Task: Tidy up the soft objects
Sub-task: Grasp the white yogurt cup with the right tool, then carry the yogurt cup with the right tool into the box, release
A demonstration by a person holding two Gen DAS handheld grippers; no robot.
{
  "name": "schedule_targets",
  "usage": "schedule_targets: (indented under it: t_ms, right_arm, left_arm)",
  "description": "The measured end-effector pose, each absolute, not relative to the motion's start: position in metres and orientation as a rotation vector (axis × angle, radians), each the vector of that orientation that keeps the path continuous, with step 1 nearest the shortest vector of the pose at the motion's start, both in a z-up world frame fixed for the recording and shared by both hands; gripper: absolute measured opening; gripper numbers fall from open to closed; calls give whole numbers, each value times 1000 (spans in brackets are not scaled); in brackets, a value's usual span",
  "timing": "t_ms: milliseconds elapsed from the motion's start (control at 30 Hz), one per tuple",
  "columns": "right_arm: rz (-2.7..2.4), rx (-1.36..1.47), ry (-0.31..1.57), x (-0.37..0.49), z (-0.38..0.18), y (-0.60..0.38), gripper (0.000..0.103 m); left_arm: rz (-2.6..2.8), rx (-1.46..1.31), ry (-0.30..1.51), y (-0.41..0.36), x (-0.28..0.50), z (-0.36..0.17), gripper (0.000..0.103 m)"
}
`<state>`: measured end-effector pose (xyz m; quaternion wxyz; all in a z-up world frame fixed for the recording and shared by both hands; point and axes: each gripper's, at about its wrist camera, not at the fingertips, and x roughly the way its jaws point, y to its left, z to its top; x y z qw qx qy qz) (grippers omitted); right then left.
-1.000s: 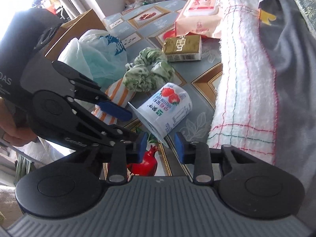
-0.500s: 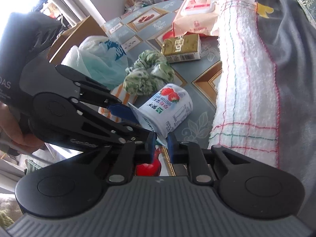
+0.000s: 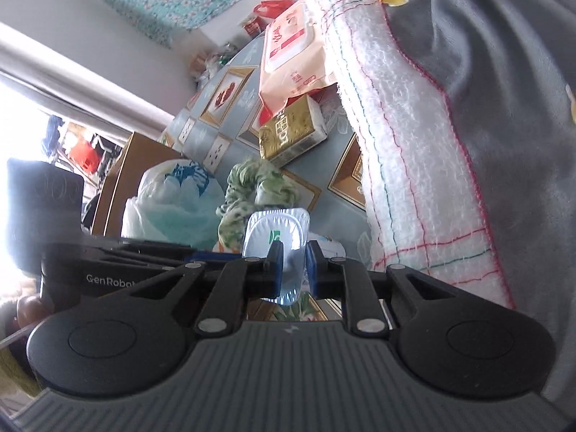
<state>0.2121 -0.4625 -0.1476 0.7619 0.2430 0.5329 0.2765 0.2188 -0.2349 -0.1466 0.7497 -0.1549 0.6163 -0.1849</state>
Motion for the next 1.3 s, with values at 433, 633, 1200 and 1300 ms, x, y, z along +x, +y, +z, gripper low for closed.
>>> schedule_targets:
  t_ms: [433,633,1200,1300]
  right_arm:
    - [538,550,1174,211,-138,-461,16]
    - [538,551,1149,206,-118,-461,16]
    - [701,515,1049,180,-17,-336,16]
    - [771,511,1045,172,-1,-285,16]
  left_arm:
    - [-372,-328,1332,-245,213,-136,32]
    - [-363,-345,1303,-243,205,-116,32]
    - [-248,-478,1120,-120,143,-19,32]
    - [-183,-509,1085,-72,120,1,32]
